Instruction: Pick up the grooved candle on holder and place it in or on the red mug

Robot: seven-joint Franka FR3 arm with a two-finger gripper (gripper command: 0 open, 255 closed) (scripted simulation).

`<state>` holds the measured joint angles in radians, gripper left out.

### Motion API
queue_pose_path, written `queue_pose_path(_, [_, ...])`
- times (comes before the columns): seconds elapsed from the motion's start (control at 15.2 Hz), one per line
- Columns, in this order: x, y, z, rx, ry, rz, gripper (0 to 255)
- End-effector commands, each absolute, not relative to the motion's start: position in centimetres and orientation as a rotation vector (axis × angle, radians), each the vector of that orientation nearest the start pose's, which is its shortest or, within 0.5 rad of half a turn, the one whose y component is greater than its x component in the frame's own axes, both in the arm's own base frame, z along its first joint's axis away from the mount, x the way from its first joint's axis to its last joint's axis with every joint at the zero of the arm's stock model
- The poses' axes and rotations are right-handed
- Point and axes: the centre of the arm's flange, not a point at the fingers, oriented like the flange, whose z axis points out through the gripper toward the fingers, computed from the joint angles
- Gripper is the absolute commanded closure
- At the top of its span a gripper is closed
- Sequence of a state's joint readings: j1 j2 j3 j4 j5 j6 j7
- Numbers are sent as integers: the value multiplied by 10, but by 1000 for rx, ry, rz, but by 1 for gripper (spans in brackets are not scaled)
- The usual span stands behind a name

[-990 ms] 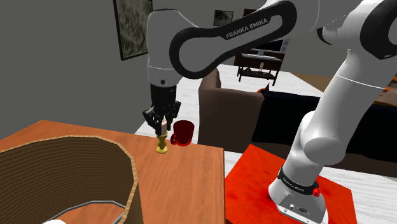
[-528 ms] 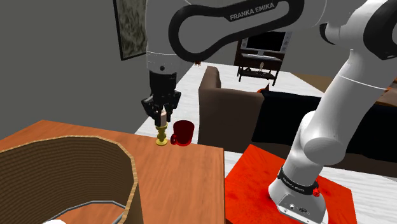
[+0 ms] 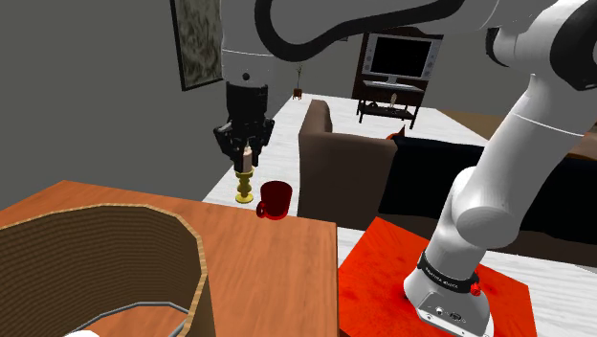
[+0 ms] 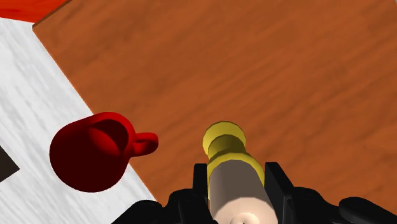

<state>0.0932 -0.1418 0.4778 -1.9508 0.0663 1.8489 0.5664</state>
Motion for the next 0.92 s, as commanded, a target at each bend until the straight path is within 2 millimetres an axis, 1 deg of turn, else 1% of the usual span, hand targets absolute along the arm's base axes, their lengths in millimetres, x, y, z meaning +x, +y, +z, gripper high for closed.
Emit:
queue_pose_path(0.0, [438, 279, 542, -3129, 25, -33, 255])
queue_pose_path(0.66, [474, 156, 572, -3129, 25, -33, 255])
queue_pose_path(0.73, [477, 146, 575, -3129, 25, -33, 255])
queue_pose_path(0.86, [476, 146, 564, -3129, 25, -33, 255])
